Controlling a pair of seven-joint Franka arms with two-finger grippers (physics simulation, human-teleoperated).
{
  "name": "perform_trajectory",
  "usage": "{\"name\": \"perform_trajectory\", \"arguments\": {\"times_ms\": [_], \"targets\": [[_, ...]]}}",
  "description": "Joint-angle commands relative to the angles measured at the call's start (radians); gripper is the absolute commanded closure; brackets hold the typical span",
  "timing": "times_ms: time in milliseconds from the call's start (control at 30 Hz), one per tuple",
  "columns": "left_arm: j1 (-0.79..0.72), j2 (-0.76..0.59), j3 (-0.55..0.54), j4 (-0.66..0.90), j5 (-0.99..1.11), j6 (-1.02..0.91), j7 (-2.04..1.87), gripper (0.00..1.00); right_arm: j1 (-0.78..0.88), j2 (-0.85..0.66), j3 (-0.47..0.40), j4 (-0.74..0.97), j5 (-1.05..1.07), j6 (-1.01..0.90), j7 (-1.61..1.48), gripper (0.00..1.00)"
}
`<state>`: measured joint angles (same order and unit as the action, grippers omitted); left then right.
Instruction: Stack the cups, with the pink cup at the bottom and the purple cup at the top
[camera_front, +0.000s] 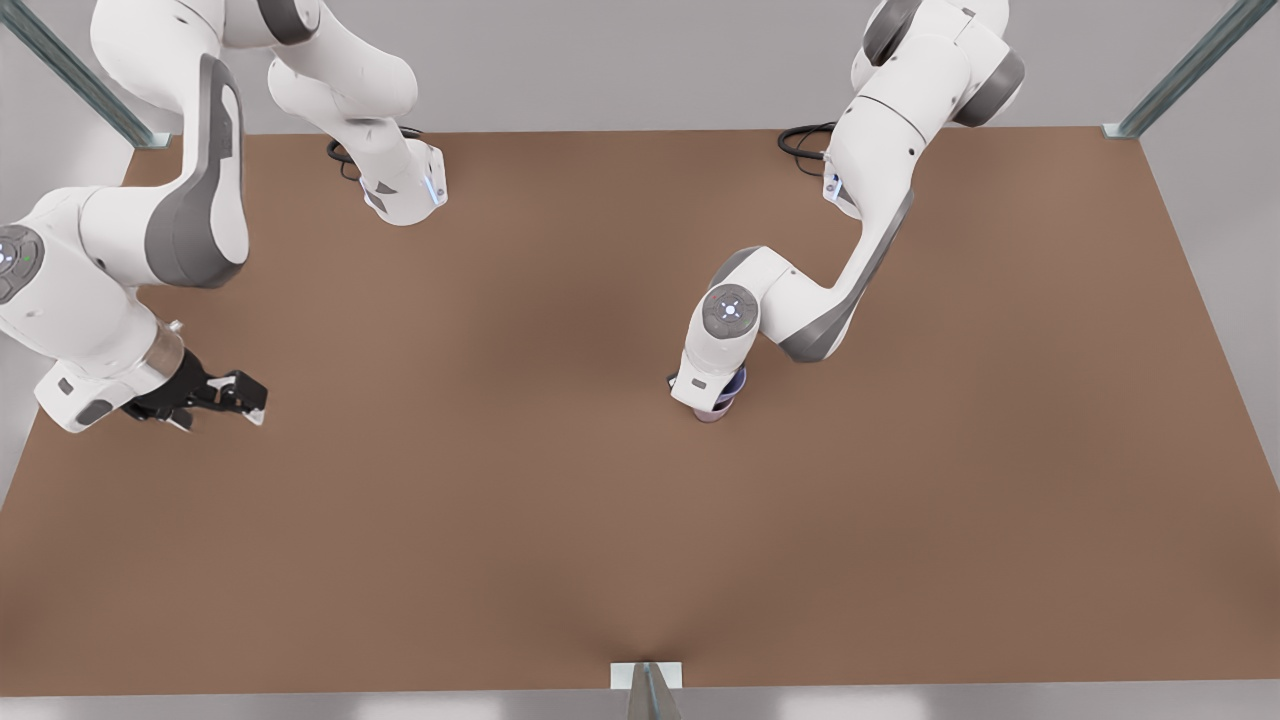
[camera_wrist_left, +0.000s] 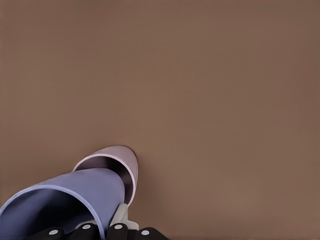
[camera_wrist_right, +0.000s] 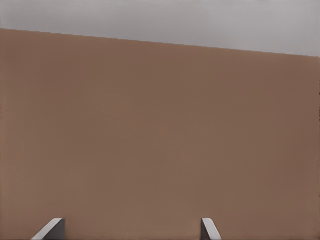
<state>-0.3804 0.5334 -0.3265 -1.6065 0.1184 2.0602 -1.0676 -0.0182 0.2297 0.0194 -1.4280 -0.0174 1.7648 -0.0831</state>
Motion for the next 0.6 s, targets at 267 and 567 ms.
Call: {"name": "perform_trajectory", "arguments": {"times_ms": [267,567], "targets": [[0.000,0.005,0.000,0.000,0.001,-0.002,-0.041,0.72,0.003,-0.003,0.001,0.047,-0.004,-0.061,-0.021,0.00],[-0.005,0.005,0.001,0.000,0.021,0.000,-0.041,0.46,0.003,-0.003,0.002,0.061,0.007,-0.061,-0.021,0.00]]}}
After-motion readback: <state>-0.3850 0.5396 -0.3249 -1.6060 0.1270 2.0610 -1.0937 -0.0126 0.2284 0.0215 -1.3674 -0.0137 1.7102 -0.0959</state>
